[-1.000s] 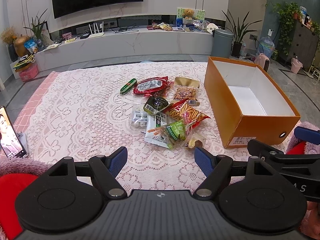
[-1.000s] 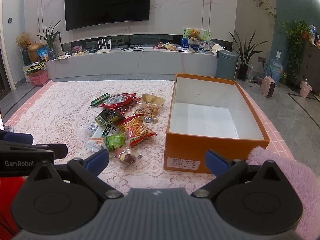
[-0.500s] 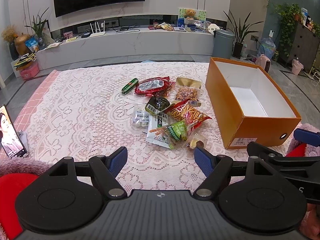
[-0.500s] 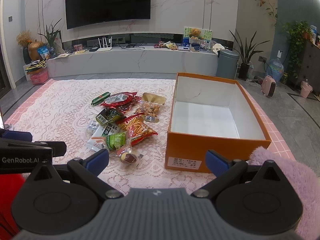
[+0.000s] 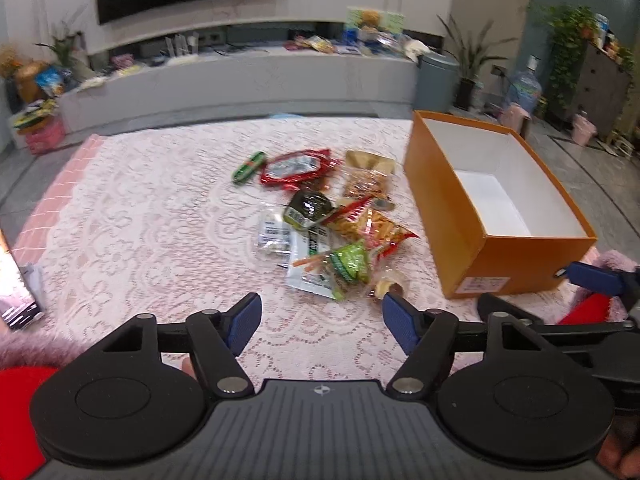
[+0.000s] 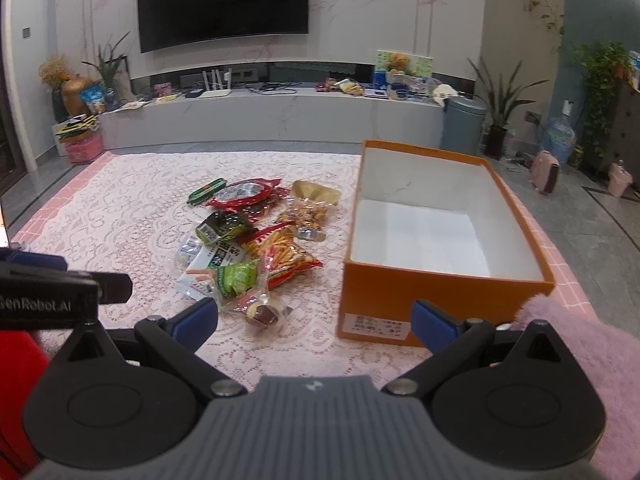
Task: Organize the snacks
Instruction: 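Grasp the green raisin bag with the left tool while the right tool grasps the clear pastry bag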
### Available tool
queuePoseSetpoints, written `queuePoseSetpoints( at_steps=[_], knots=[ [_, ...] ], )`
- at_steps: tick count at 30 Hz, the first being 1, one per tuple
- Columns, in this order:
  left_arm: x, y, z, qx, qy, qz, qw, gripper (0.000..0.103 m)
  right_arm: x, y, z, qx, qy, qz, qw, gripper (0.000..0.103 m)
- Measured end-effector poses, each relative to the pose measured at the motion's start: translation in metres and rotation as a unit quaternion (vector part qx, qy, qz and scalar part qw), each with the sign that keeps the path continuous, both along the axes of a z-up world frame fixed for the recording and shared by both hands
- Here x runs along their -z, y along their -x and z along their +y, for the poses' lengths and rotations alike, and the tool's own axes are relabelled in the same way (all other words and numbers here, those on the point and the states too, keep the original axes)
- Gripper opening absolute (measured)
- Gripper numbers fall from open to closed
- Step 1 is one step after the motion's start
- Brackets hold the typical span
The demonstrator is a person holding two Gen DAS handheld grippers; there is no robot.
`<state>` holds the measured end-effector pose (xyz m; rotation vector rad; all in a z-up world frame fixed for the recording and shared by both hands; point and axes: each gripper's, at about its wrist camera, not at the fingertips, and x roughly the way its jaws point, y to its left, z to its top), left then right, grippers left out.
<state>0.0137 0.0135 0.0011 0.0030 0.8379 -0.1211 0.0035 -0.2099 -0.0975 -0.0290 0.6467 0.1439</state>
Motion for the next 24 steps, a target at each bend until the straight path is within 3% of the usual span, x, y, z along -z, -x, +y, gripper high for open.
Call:
queuePoseSetpoints(
  at_steps=[3, 7, 10, 19, 24],
  knots=[
    [-0.002, -0.015, 0.005, 0.030, 0.004, 0.017, 0.9994, 0.061, 0.007, -0.010, 0.004, -0.013, -0.003, 0.006, 1.000, 0.098],
    [0.004, -0.040, 0.007, 0.052, -0.002, 0.045, 0.9976, 0.045, 0.019, -0.027, 0.016, -0.038, 0.000, 0.027, 0.999, 0.071],
    [0.013, -0.059, 0.009, 0.067, -0.005, 0.070, 0.9953, 0.045, 0.031, -0.041, 0.026, -0.058, -0.008, 0.043, 0.997, 0.055],
    [0.047, -0.099, 0.008, 0.111, 0.003, 0.104, 0.9884, 0.047, 0.065, -0.084, 0.050, -0.099, 0.009, 0.060, 0.993, 0.053],
    [0.064, -0.121, 0.007, 0.144, -0.007, 0.122, 0.9820, 0.051, 0.078, -0.097, 0.058, -0.127, 0.030, 0.066, 0.989, 0.059]
  ],
)
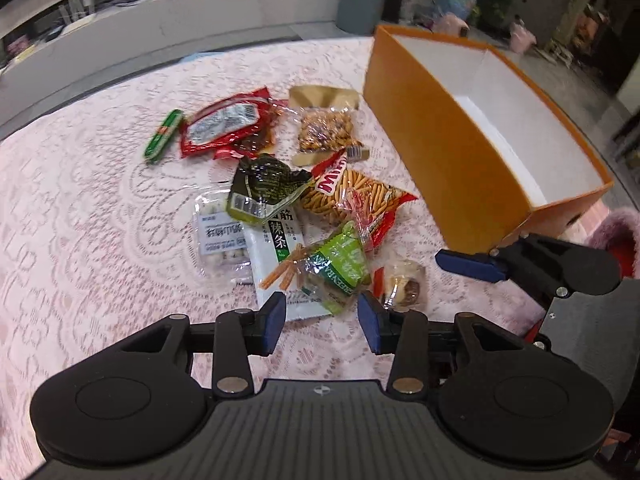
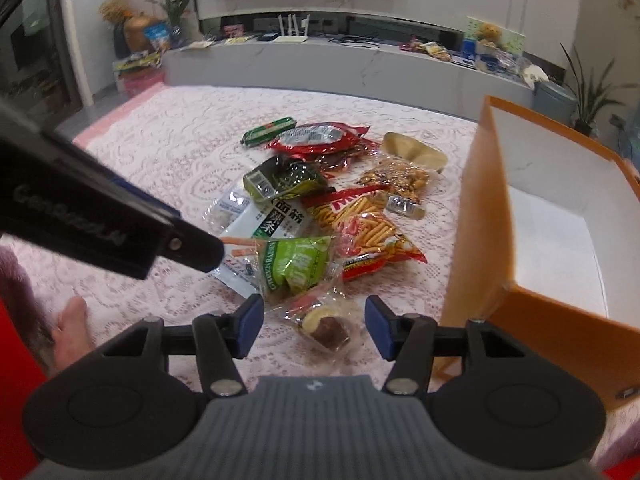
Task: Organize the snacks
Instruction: 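Grasp the green raisin bag with the left tool while the right tool grasps the clear pastry bag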
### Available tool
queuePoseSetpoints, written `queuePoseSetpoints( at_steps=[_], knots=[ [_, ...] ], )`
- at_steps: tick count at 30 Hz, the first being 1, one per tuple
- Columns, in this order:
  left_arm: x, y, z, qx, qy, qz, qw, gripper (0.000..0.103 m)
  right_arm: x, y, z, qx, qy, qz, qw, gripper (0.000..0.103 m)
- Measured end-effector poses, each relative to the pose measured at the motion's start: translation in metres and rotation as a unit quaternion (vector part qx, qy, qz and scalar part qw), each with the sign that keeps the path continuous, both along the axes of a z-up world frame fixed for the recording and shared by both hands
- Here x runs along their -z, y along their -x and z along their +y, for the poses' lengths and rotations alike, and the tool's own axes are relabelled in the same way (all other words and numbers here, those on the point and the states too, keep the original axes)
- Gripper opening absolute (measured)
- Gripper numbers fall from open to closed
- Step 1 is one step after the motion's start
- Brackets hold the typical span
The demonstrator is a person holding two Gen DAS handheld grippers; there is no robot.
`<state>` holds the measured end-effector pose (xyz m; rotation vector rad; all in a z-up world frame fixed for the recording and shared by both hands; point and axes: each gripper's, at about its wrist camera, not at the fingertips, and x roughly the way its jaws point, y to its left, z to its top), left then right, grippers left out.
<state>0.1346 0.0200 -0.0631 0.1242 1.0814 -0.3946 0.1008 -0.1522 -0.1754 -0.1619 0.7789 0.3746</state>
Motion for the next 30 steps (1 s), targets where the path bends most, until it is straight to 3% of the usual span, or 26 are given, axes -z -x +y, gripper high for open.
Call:
queuePoseSetpoints(
  at_steps=[2, 6, 11, 15, 21, 22, 25, 29, 30],
  knots=[
    [0.005, -0.008, -0.001, 0.016, -0.001, 0.008, 0.9998, 0.056, 0.005, -0.005, 0.001, -0.006, 0.009, 0.006, 1.000, 0.065],
    [0.016, -0.022, -0.012, 0.064, -0.010, 0.015, 0.9978, 0.063, 0.015, -0.019, 0.001, -0.006, 0.009, 0.033, 0.999, 0.066],
    [0.024, -0.029, -0.026, 0.112, -0.037, -0.012, 0.9930, 0.071, 0.024, -0.028, -0.002, 0.000, 0.003, 0.054, 0.999, 0.065],
    [0.037, -0.036, -0.032, 0.147, -0.060, -0.010, 0.9873, 0.071, 0.029, -0.029, 0.002, -0.006, 0.013, 0.045, 0.999, 0.065],
    [0.047, -0.044, -0.037, 0.192, -0.070, -0.004, 0.9788, 0.073, 0.029, -0.026, -0.003, 0.005, 0.005, 0.049, 0.999, 0.055],
    [0.049, -0.045, -0.038, 0.199, -0.073, -0.002, 0.9772, 0.076, 0.029, -0.027, -0.004, 0.008, 0.006, 0.050, 0.999, 0.049],
    [0.057, -0.049, -0.045, 0.221, -0.082, -0.001, 0.9719, 0.077, 0.029, -0.026, -0.007, 0.015, 0.000, 0.058, 0.998, 0.047],
    [0.061, -0.056, -0.048, 0.224, -0.075, 0.004, 0.9718, 0.076, 0.031, -0.029, -0.009, 0.016, -0.007, 0.059, 0.998, 0.048],
    [0.061, -0.055, -0.049, 0.223, -0.072, 0.004, 0.9720, 0.076, 0.032, -0.030, -0.009, 0.013, -0.009, 0.061, 0.998, 0.053]
  ],
)
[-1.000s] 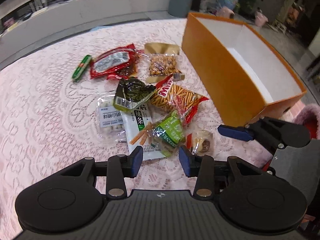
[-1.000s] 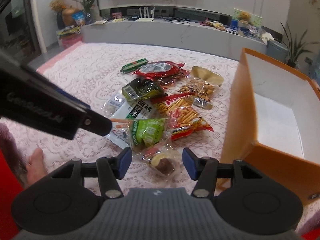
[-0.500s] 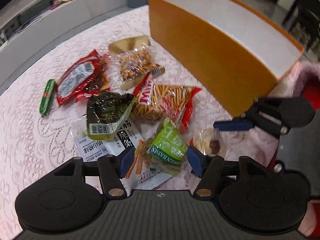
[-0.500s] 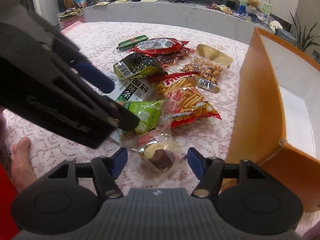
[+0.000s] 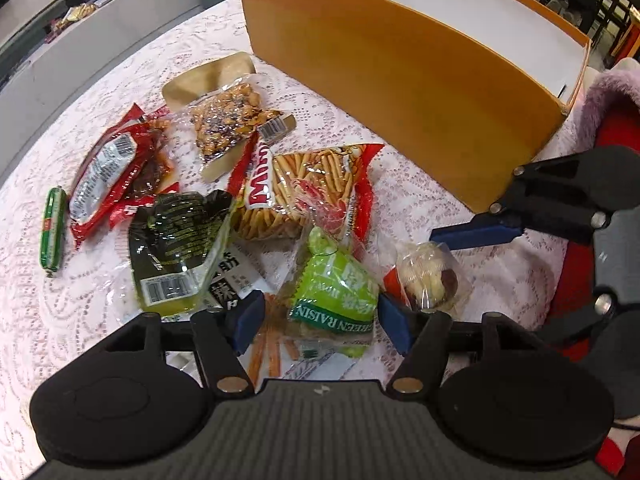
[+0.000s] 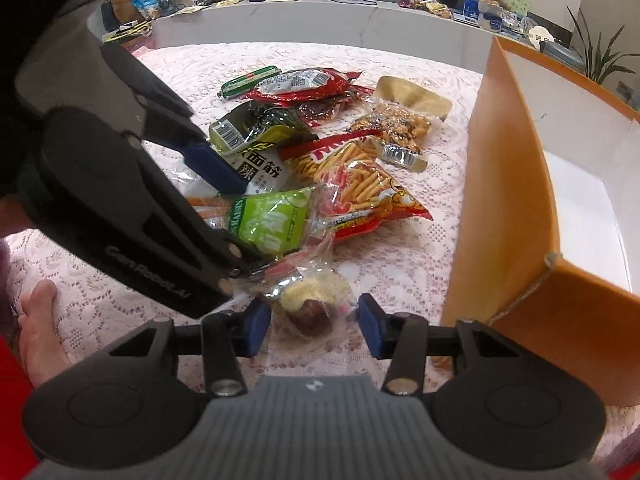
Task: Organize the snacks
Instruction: 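Grasp the green raisin bag with the left tool while the right tool grasps the clear pastry bag, then carry the raisin bag and pastry bag over the orange box with both tools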
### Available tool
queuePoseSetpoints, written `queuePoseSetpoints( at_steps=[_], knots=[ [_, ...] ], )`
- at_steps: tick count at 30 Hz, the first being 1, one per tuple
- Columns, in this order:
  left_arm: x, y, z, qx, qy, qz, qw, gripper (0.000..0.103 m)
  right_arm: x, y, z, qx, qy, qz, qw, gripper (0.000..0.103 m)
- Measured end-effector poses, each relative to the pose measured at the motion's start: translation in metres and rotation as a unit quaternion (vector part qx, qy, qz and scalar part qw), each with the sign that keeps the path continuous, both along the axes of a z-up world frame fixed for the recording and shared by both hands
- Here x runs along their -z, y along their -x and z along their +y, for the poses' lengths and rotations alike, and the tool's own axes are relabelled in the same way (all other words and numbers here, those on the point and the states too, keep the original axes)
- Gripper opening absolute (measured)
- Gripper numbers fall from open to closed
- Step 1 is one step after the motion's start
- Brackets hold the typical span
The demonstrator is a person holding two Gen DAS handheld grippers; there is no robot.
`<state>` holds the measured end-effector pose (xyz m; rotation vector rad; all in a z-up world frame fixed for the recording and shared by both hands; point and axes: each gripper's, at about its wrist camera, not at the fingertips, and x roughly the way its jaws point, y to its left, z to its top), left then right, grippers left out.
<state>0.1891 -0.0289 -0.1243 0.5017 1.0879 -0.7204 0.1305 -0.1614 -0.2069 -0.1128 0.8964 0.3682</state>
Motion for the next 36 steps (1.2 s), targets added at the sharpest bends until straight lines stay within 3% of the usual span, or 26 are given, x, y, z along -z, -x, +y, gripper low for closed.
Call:
queuePoseSetpoints(
  at_steps=[3, 9, 10, 18, 27, 36],
  knots=[
    [0.002, 0.002, -0.003, 0.003, -0.007, -0.007, 0.9999, 0.076, 0.002, 0.000, 0.005, -0.017, 0.002, 0.001, 1.000, 0.064],
    [0.003, 0.000, -0.007, -0.015, -0.009, -0.010, 0.9998, 0.074, 0.003, 0.000, 0.004, -0.002, 0.010, -0.003, 1.000, 0.048],
    [0.003, 0.001, -0.008, -0.016, -0.012, -0.013, 0.9997, 0.070, 0.003, 0.000, 0.003, 0.000, 0.011, -0.004, 1.000, 0.046],
    [-0.011, 0.016, -0.006, -0.069, -0.008, -0.031, 0.9971, 0.055, -0.004, 0.008, -0.006, 0.007, -0.013, 0.001, 1.000, 0.041],
    [-0.062, 0.043, 0.008, -0.149, 0.053, -0.072, 0.9849, 0.052, -0.037, 0.034, -0.023, 0.019, -0.037, -0.031, 0.999, 0.041],
    [-0.128, 0.063, 0.000, -0.189, 0.096, -0.102, 0.9720, 0.052, -0.106, 0.052, -0.065, 0.052, -0.098, -0.088, 0.990, 0.041]
  ],
)
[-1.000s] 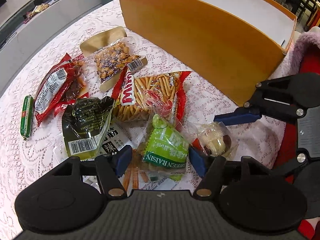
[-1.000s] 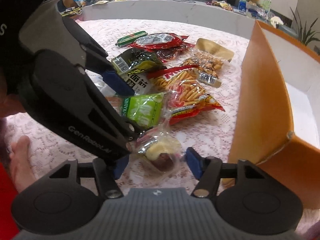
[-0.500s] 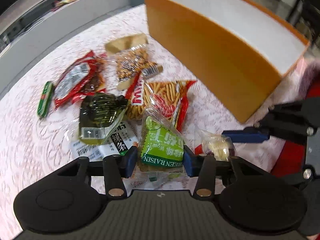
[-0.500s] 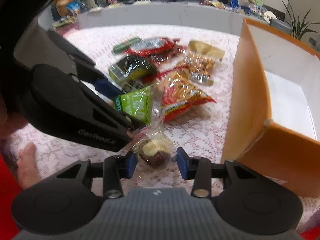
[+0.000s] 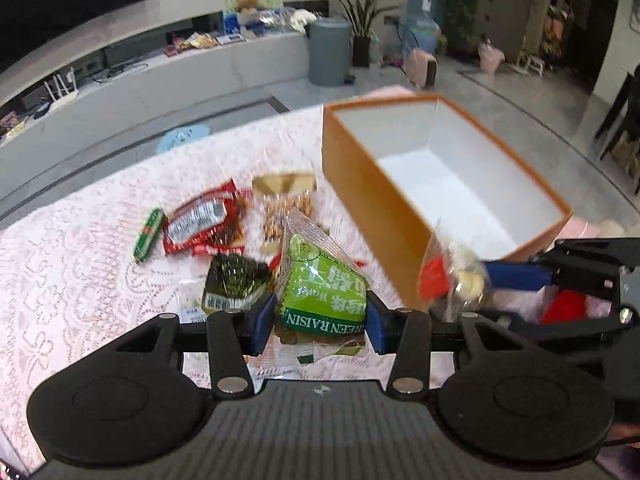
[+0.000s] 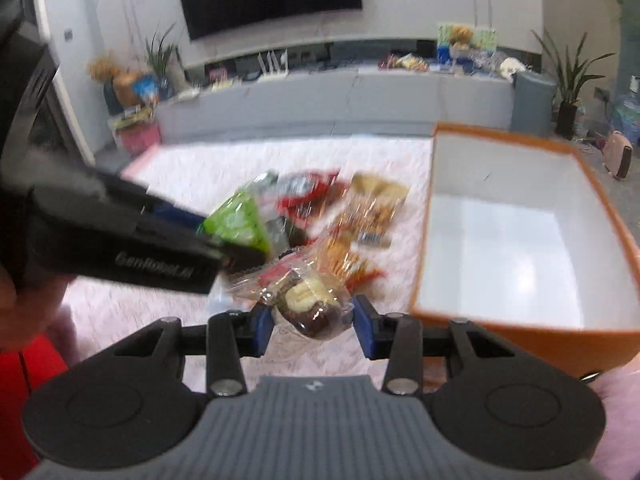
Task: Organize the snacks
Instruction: 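Carry the raisin bag and pastry bag over the orange box with both tools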
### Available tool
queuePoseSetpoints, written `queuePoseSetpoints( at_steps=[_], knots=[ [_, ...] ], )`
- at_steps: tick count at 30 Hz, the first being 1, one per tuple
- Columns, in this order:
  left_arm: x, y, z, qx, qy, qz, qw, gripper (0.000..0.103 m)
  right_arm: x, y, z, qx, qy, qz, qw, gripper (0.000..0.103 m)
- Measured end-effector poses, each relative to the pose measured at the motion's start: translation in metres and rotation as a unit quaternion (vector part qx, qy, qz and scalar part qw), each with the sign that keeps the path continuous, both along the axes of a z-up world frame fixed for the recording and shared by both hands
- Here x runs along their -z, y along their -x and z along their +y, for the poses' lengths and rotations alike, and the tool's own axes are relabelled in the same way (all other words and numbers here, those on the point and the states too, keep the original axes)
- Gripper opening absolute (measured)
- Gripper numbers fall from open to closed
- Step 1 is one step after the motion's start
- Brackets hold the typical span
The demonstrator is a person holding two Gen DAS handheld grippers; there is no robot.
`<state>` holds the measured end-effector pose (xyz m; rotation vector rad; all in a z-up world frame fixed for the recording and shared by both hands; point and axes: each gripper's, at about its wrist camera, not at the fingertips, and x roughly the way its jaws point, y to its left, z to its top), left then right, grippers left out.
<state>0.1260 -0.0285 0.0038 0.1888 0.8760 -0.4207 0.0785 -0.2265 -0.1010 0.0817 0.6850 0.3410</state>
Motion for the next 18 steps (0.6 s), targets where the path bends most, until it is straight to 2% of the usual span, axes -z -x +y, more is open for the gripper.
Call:
queuePoseSetpoints(
  at_steps=[8, 14, 18],
  knots=[
    [-0.039, 0.000, -0.027, -0.003, 0.063, -0.008, 0.9979, 0.052, -0.048, -0.009, -0.060, 0.057, -0.002, -0.031, 0.998, 0.041],
    [-0.036, -0.015, -0.067, 0.025, 0.094, 0.017, 0.9951, 0.052, -0.056, -0.033, -0.107, 0.094, 0.003, -0.012, 0.996, 0.041],
    [-0.015, -0.032, -0.100, 0.049, 0.086, 0.048, 0.9940, 0.052, -0.044, -0.049, -0.134, 0.110, -0.008, 0.024, 0.994, 0.041]
  ],
)
